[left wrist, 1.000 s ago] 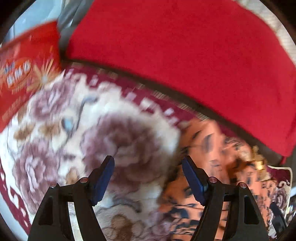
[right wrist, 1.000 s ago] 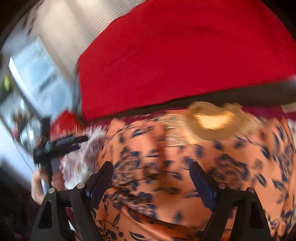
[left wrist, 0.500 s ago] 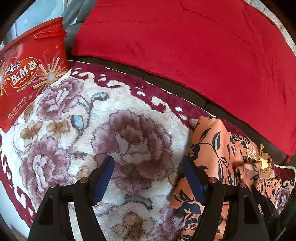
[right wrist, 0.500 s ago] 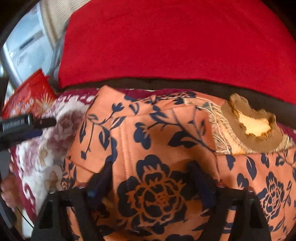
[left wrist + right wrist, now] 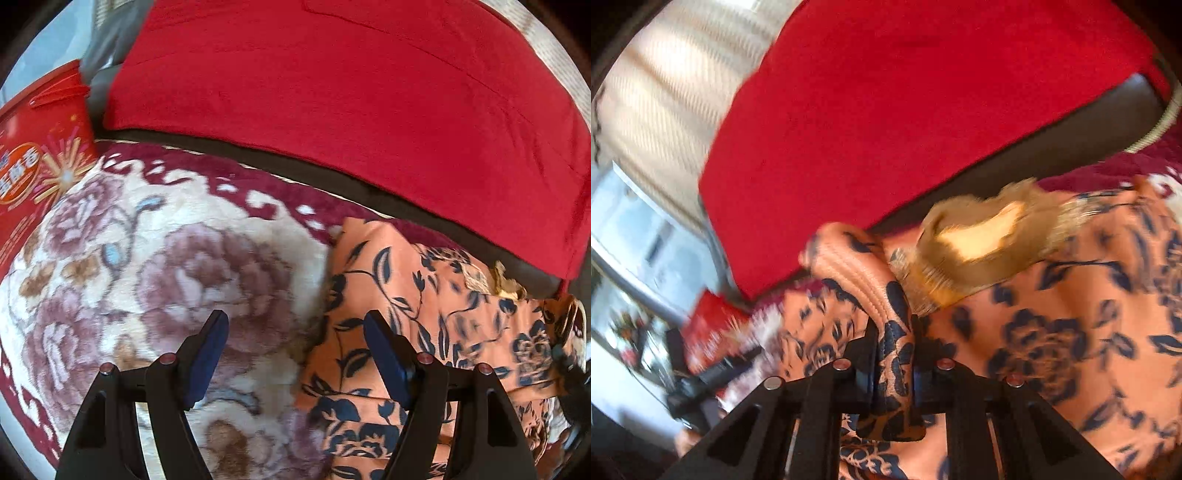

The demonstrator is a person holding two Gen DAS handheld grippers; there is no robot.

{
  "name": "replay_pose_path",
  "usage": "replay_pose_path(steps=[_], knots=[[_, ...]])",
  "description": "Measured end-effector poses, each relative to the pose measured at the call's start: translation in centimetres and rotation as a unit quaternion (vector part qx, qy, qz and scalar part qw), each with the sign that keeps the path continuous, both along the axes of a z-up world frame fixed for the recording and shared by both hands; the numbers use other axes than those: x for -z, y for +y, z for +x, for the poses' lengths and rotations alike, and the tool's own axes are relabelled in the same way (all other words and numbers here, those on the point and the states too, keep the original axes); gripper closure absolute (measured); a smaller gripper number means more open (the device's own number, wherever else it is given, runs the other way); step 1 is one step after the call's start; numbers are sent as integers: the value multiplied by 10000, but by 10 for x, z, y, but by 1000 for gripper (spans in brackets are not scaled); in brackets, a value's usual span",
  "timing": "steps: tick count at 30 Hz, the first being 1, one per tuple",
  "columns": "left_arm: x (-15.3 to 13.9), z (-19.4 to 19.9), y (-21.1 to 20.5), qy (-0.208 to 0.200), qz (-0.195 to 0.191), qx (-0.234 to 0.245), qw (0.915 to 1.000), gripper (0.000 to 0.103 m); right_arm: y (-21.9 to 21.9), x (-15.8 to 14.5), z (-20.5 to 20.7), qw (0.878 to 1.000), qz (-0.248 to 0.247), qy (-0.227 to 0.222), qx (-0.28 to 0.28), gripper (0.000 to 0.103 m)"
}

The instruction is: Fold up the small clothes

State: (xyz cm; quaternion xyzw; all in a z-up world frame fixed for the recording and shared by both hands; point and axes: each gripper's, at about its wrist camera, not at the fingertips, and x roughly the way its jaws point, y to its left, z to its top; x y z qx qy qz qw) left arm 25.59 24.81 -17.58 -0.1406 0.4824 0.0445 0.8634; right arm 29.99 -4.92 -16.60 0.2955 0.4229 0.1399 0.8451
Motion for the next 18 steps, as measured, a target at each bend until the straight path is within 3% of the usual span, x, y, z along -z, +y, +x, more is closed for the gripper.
replay_pose_path(steps=[6,9,11,13,16,18], knots=[[-1,3,-20,-71,6,238,9997,27,-64,-18,-30,9959,379,-238,786,89],[-3,2,-32,-145,26,433,9990,27,-97,-18,-46,9934,443,-85,1058,89],[-3,3,-44,-182,111,585,9981,27,-116,-9,-56,9912,302,147,1280,89],[-2,3,-55,-187,198,723,9970,27,-139,7,-65,9852,563,512,1539,88],[1,2,-79,-195,373,1011,9940,27,-172,37,-72,9689,1010,1269,1869,77],[3,2,-93,-230,546,1178,9913,27,-180,46,-78,9601,1325,1471,1974,77]])
